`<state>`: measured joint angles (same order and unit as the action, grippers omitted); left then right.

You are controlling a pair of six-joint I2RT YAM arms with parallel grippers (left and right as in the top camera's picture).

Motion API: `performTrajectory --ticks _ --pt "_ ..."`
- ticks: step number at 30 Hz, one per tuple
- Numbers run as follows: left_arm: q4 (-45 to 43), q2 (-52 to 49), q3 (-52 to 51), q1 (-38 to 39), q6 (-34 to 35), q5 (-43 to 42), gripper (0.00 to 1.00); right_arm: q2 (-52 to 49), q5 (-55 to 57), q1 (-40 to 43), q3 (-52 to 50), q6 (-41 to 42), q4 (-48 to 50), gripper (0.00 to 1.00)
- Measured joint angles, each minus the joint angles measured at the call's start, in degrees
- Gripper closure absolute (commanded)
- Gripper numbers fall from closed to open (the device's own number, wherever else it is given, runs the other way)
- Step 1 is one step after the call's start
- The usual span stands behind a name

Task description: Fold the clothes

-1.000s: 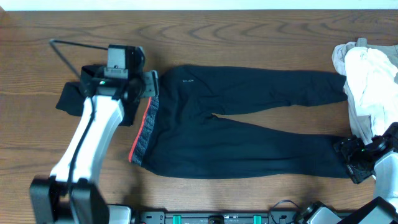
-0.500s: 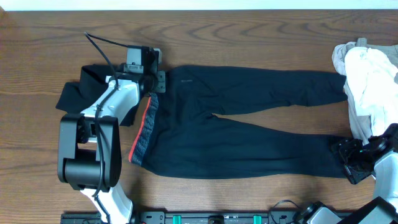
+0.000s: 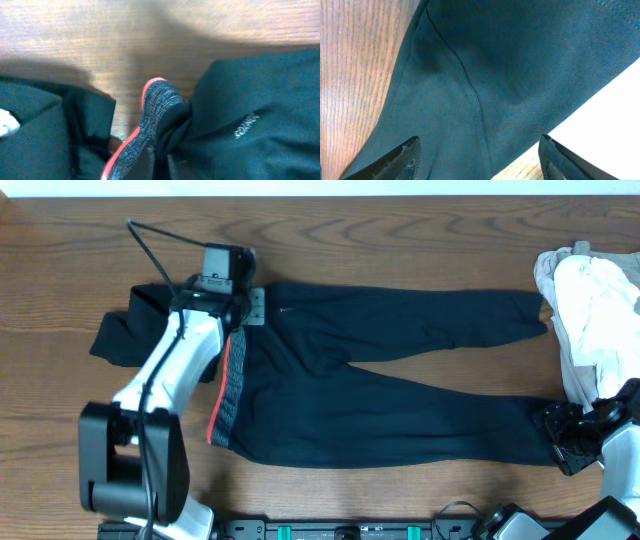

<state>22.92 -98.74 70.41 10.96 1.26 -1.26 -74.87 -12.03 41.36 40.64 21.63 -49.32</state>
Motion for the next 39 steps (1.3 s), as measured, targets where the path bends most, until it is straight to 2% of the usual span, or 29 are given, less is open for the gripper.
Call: performTrajectory --ticks 5,13,17,19,21,22,23,28,34,35,37,39 --pt "0.72 -1.73 0.79 3.06 -0.28 2.43 0.55 0.00 0.00 -0.02 0.00 0.00 0.11 0.27" --pt "0.13 -8.31 0.68 2.34 0.17 10.08 0.56 0.00 -0.02 -0.02 0.00 0.00 0.11 0.27" --pt "-3.39 -8.31 0.68 0.68 2.32 10.51 0.71 0.00 0.00 -0.02 -0.02 0.00 0.17 0.27" --pt "-5.49 -8.31 0.68 -0.35 3.13 7.15 0.79 0.00 0.00 0.00 -0.02 0.00 0.37 0.27" --pt "-7.21 -8.59 0.68 -0.90 3.54 3.26 0.81 0.00 -0.02 -0.02 0.00 0.00 0.48 0.27" --pt "-7.85 -8.98 0.68 -0.87 3.61 1.53 0.90 0.00 0.00 0.00 -0.02 0.00 0.48 0.27" --pt "-8.20 -9.55 0.70 -0.66 4.02 0.28 0.94 0.00 0.00 0.00 -0.02 0.00 0.48 0.27" --pt "-6.99 -13.75 0.72 2.19 3.13 -2.95 0.94 0.00 0.00 -0.02 -0.02 0.00 0.48 0.27" --pt "-6.43 -14.73 0.72 8.11 1.22 0.00 0.94 0.00 0.00 -0.02 0.00 0.00 0.50 0.27" --pt "-6.34 -14.73 0.72 9.11 0.55 0.35 0.92 0.00 -0.02 -0.02 -0.02 0.00 0.50 0.27" --pt "-6.08 -14.73 0.72 10.97 -0.76 0.68 0.78 0.00 0.00 -0.02 0.00 0.00 0.50 0.27" --pt "-5.51 -14.73 0.72 12.92 -1.51 1.31 0.76 0.00 0.00 0.00 -0.02 0.00 0.50 0.27"
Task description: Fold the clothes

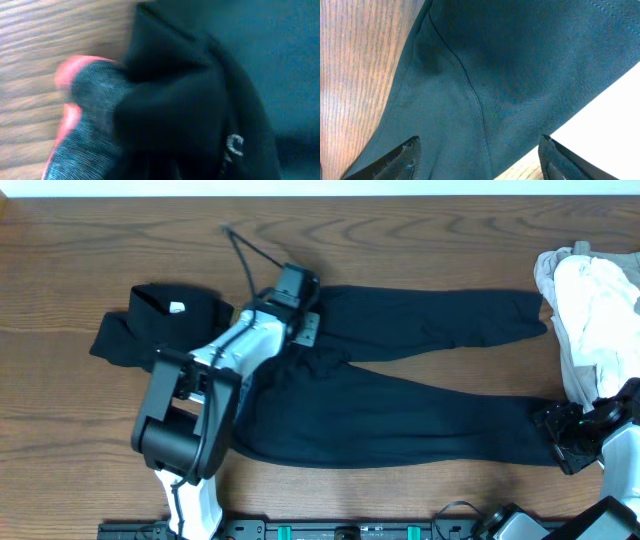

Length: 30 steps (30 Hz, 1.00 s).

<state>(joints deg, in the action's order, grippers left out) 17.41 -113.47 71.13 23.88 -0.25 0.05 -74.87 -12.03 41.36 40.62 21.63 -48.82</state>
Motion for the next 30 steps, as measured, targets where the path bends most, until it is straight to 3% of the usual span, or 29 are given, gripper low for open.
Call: performTrajectory --ticks 3,6,17,30 --pt "0.72 0.02 0.00 1.36 -0.76 1.70 0.62 -0.02 -0.02 0.00 0.00 0.00 0.00 0.26" --pt "1.64 0.85 -0.02 1.20 -1.20 3.04 0.55 -0.02 0.00 -0.02 0.00 0.00 0.00 0.26" --pt "2.16 13.66 0.04 -3.21 -1.29 4.28 0.54 -0.02 0.00 -0.02 0.00 0.00 0.02 0.26" --pt "-5.90 0.42 0.02 -14.16 -1.84 -15.19 0.52 -0.02 0.00 0.00 0.00 -0.02 -0.07 0.27"
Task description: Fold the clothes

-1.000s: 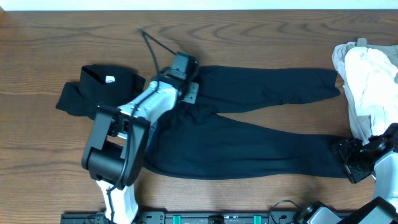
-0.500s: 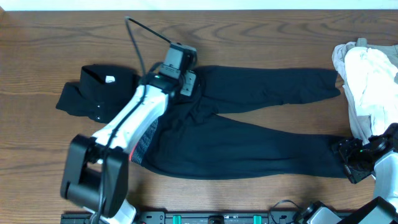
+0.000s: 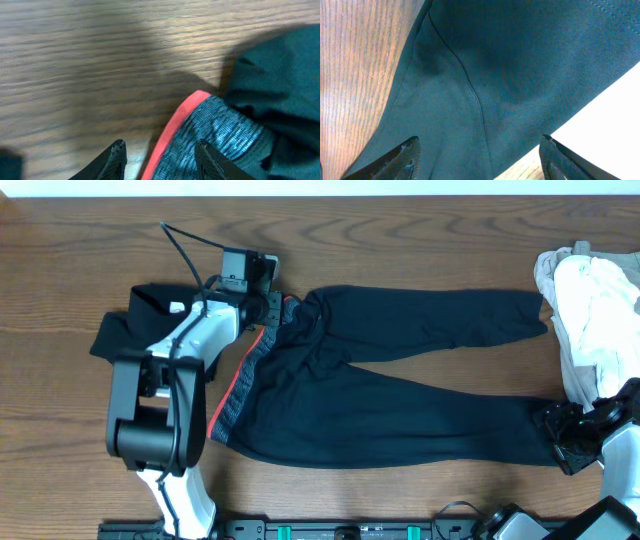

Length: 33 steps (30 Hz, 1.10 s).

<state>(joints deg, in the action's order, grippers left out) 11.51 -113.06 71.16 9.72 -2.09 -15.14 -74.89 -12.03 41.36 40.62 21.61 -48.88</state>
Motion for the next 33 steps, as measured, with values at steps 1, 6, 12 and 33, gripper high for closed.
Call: performTrajectory --ticks 1,6,12,33 --pt "-0.52 -0.28 0.00 -0.09 -0.13 -1.29 0.52 0.00 0.00 -0.02 0.00 0.00 -0.04 0.27" --pt "-1.53 -0.52 0.00 0.07 -0.55 -6.47 0.51 0.00 0.00 -0.02 0.00 0.00 -0.11 0.28" --pt "-2.71 -4.52 0.00 0.13 -1.07 -9.27 0.53 0.00 0.00 0.00 0.00 0.00 -0.22 0.28" --pt "1.25 -1.84 1.86 -1.95 0.15 -8.41 0.83 0.00 -0.02 -0.02 0.00 0.00 -0.55 0.27"
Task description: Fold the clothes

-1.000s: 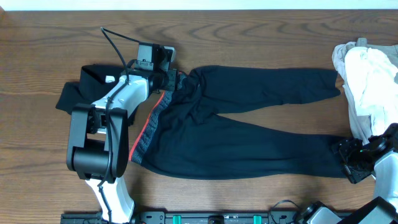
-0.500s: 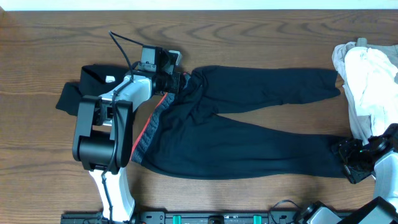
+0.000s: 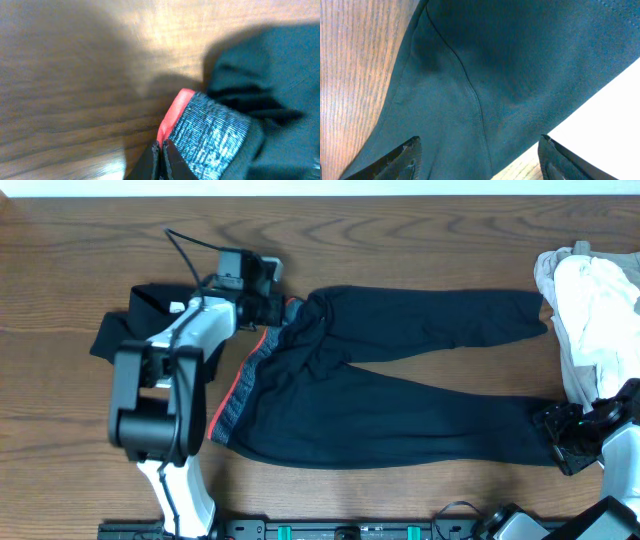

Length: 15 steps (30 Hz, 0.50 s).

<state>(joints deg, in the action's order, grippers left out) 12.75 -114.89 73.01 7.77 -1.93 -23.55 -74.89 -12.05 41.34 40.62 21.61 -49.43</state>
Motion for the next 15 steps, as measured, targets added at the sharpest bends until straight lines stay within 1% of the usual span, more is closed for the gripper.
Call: performTrajectory --ticks 1,2,4,8,10,15 --pt "0.09 1.16 0.09 -0.24 0.00 -0.07 0.76 0.00 0.00 0.02 0.00 0.00 0.02 0.27" --pt "0.24 1.90 0.24 -0.31 0.13 -0.13 0.73 0.00 0.00 0.00 0.00 0.00 0.02 0.27" --pt "0.42 2.97 0.70 0.00 0.55 -0.31 0.65 0.00 0.00 0.02 0.00 0.00 0.02 0.28" --pt "0.81 2.73 0.90 1.46 0.42 -0.50 0.54 0.00 0.00 0.02 0.00 0.00 -0.13 0.28" --pt "0.81 2.25 0.90 2.10 0.15 -0.50 0.50 0.00 0.00 0.00 0.00 0.00 -0.24 0.29" --pt "0.81 -0.50 0.90 2.89 0.02 0.15 0.47 0.00 0.00 0.02 0.00 0.00 -0.39 0.29"
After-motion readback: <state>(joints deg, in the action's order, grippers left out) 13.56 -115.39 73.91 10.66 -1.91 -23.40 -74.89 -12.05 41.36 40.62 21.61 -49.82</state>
